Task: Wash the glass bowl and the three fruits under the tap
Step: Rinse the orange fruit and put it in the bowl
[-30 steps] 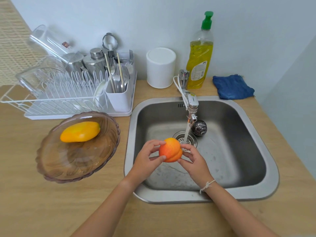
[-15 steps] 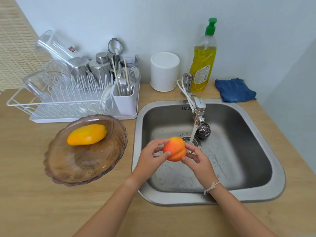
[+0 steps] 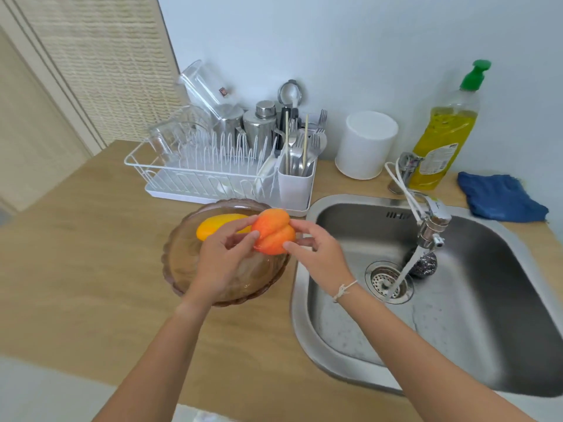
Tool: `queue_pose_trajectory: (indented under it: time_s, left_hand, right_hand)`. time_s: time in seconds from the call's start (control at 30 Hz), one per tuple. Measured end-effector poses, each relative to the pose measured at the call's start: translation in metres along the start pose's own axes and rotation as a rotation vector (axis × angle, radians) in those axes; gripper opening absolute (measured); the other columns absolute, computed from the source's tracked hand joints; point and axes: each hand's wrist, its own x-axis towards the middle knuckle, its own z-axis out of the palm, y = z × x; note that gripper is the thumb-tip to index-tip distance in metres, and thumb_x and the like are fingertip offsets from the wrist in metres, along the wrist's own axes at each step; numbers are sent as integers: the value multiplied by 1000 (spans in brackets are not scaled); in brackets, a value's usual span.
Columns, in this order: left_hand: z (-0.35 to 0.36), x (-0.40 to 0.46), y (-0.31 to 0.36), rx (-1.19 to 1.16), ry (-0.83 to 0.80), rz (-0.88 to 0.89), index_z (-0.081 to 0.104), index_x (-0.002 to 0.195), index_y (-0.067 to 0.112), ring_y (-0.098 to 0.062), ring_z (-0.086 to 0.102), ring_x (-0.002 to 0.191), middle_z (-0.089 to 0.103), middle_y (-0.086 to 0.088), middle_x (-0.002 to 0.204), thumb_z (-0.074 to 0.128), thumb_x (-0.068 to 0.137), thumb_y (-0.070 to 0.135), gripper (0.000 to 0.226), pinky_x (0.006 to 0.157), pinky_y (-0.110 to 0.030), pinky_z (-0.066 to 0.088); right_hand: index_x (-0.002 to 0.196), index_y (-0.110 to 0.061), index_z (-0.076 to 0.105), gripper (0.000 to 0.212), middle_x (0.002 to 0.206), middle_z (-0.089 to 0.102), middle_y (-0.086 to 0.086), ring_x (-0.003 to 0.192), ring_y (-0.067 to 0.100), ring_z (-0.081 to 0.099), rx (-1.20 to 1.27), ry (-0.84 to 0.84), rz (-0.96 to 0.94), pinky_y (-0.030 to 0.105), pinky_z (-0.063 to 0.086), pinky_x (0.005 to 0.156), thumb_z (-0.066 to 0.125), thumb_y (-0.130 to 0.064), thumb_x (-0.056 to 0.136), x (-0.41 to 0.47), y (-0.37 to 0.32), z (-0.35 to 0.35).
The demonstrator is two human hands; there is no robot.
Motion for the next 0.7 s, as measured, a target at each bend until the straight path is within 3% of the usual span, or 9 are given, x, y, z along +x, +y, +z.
queue_pose_trajectory:
  time_s: [0.1,0.23,0.33,0.5,0.63,0.7]
  left_hand:
    - [-29,-3,-13,59,89,-44,66,109,22,-10,66,85,71,-2,98,64,86,10,26,72,-12,52]
    - [-54,-9,-26,135,144,-108,66,111,14,6,64,72,70,-6,100,65,84,5,28,60,-6,47]
    - [-64,-10,-32,228,133,-177,67,114,15,0,64,67,71,-6,89,66,85,9,30,50,-7,43]
    - [-68,-1,-35,366,90,-184,67,113,17,-13,65,85,71,-4,98,67,83,13,30,60,-15,44]
    - [-67,4,-35,398,78,-195,67,112,18,-15,64,86,70,-3,102,67,83,13,29,72,-22,48]
    - [-65,3,-32,410,103,-178,67,110,19,-11,63,80,70,-2,101,66,83,13,28,69,-24,48]
  right_hand:
    - [118,-16,59,39,119,60,5,83,5,60,-78,-97,-5,8,48,76,68,-11,80,9,2,31]
    - [122,-17,57,42,123,56,2,94,11,57,-235,-207,19,14,46,82,67,-15,81,18,6,58]
    - [121,-13,57,42,123,57,5,97,14,57,-316,-248,41,21,44,90,66,-12,81,22,10,72]
    - [123,-13,56,41,124,58,6,113,20,54,-470,-291,42,28,41,97,63,-17,82,29,13,79]
    - [127,-15,53,44,127,57,5,117,19,51,-507,-296,30,24,37,96,62,-20,84,31,12,78]
    - [128,-15,52,45,126,56,5,117,18,51,-462,-284,47,23,36,95,62,-19,84,29,9,74]
